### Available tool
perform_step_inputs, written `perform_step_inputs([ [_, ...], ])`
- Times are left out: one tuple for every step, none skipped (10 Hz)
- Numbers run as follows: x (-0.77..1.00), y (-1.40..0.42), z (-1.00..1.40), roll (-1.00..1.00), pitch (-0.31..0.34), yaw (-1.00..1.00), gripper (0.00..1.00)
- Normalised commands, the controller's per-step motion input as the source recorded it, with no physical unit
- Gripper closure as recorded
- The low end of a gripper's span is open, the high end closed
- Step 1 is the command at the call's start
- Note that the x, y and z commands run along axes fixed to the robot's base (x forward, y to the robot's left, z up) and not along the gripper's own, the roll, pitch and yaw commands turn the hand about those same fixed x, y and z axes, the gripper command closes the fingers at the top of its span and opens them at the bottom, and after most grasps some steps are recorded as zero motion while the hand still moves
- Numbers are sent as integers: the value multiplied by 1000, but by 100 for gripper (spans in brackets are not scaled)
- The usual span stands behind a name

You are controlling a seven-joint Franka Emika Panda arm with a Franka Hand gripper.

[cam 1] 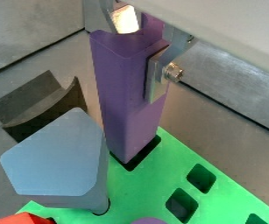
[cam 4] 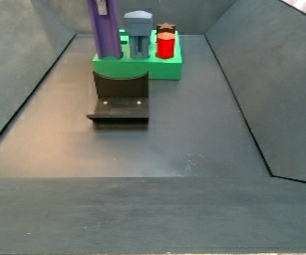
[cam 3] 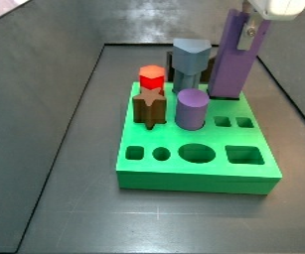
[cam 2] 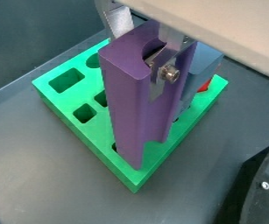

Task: Pick up the arch object. Move up. Move to above the board. Insert the arch object.
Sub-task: Insert the arch object.

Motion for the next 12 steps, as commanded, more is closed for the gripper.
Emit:
perform_step_inputs([
  [-134, -114, -6, -203, -83, -211, 100],
  [-43, -277, 6, -163, -101, -269, 100],
  [-140, -303, 29, -166, -134, -323, 100],
  [-63, -146, 0, -117, -96, -220, 100],
  [0, 0, -203, -4, 0, -149, 100],
  [0, 0, -406, 0, 0, -154, 100],
  [0, 0, -506, 0, -6, -114, 100],
  [0, 0, -566, 13, 0, -109, 100],
  [0, 0, -509, 3, -4, -137, 100],
  [0, 0, -374, 0, -44, -109, 100],
  [-111, 0, -160, 0, -77, -123, 100],
  [0, 0, 0, 0, 0, 0, 100],
])
